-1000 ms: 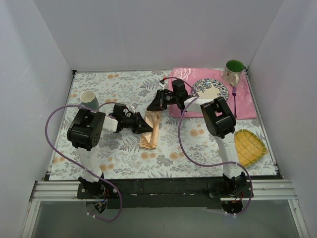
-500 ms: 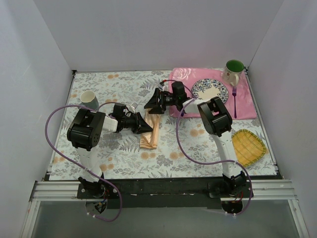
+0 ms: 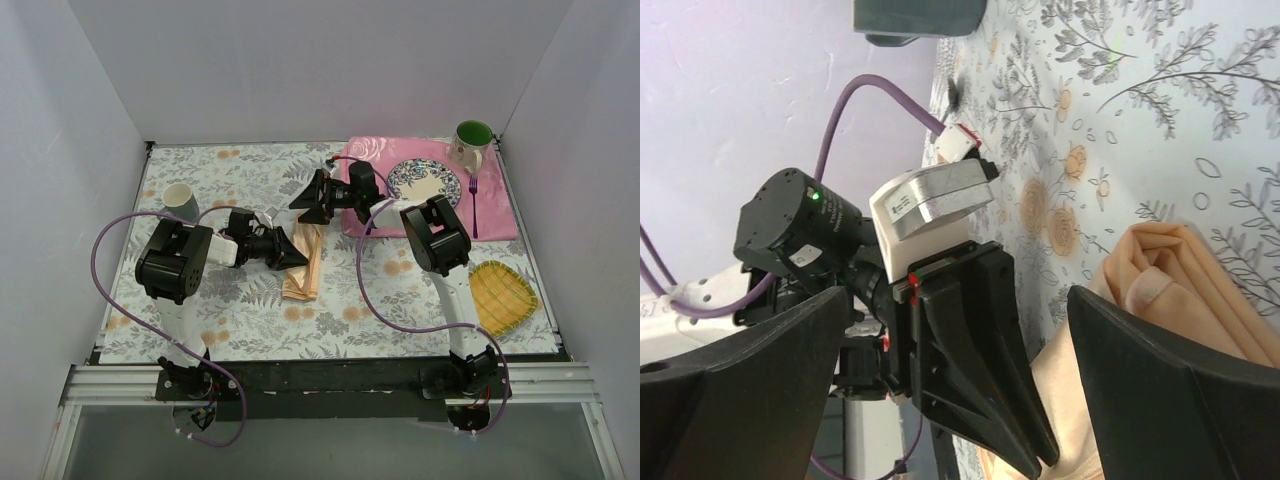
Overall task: Fold the napkin into a case and place the utensils inside
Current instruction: Smooth out the smaller rectangle-folded napkin at the center of the board, then pick up the smaller rectangle-folded napkin from the center of the board.
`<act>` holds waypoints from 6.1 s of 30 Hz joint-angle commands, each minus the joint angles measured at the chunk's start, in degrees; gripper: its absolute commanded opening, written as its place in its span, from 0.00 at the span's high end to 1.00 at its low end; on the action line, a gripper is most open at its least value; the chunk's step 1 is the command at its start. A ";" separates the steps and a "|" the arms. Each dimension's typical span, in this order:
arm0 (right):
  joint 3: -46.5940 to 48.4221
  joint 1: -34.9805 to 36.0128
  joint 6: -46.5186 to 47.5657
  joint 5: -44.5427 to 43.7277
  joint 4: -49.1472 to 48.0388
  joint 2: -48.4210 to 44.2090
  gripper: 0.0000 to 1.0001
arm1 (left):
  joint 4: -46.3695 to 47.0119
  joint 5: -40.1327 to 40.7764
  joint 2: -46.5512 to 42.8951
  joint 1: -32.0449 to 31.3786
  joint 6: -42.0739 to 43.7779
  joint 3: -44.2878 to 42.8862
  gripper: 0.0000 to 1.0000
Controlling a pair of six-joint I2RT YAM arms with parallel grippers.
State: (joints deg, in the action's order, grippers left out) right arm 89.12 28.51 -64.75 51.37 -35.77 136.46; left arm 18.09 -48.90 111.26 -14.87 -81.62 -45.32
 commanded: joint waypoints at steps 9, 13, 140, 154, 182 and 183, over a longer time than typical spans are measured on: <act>5.63 0.40 12.46 -2.25 12.04 1.10 0.01 | -11.50 11.03 4.49 -0.07 4.98 3.31 0.82; 3.35 1.37 10.96 1.88 9.49 -7.07 0.01 | -10.97 10.94 4.49 -0.07 5.16 3.13 0.82; -0.71 3.74 20.87 -1.01 28.19 -13.95 0.39 | -41.10 22.64 -36.64 -14.94 93.56 14.91 1.00; 5.19 6.64 46.11 -13.13 45.26 -7.44 0.40 | -58.25 6.98 -28.56 2.22 122.93 4.10 1.00; -4.66 6.64 41.90 -18.06 43.77 -10.86 0.47 | -30.14 42.74 -31.37 -21.95 63.17 4.71 0.55; -4.75 6.64 41.99 -18.06 43.77 -10.96 0.47 | -29.69 43.54 -30.59 -22.21 63.34 5.24 0.55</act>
State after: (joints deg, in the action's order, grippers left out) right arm 86.94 35.33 -22.74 37.26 4.75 126.67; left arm -14.83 -9.52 79.70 -35.35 -17.50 -42.13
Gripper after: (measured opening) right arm 0.533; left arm 0.463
